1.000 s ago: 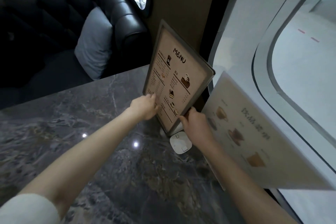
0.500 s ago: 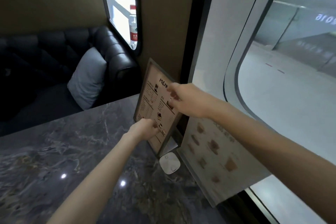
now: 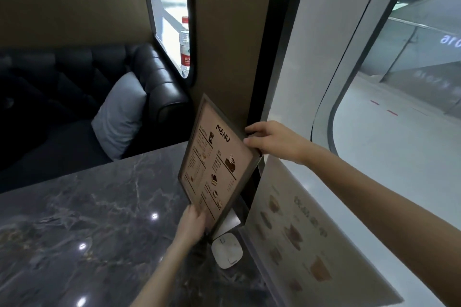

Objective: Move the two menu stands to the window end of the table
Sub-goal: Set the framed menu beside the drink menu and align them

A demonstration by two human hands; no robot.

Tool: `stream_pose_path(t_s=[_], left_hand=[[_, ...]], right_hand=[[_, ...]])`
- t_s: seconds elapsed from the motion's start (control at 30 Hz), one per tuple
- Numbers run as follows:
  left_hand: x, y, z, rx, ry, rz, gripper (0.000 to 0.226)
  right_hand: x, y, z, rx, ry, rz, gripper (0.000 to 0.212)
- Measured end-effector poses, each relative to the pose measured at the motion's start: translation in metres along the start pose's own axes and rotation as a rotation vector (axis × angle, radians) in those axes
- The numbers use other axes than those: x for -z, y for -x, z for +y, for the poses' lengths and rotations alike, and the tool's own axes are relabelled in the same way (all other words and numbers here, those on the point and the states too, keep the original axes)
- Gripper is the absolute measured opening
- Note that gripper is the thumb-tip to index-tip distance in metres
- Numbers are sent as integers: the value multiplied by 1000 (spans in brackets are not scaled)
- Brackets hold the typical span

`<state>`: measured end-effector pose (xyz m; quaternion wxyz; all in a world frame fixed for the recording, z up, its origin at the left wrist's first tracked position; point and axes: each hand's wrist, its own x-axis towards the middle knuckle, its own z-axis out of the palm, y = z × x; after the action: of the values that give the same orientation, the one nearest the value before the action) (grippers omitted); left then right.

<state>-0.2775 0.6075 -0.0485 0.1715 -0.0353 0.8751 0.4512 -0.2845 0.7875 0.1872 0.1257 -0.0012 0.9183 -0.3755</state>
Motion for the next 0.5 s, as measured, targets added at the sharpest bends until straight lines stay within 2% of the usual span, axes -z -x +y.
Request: stream_pose_path(t_s=[0.13,0.37,0.5], left_hand=[[-9,-6,-6,116,187,-17,45],[-20,-15,-8,320,793,-25,40],[-28,-21,-12,319,850,-42,43]], right_hand=[[-1,-7,4,19,-79,-59,25],[1,-17,6,27,-97,-57,22],[-1,-21,7,43,-90,-17,17]])
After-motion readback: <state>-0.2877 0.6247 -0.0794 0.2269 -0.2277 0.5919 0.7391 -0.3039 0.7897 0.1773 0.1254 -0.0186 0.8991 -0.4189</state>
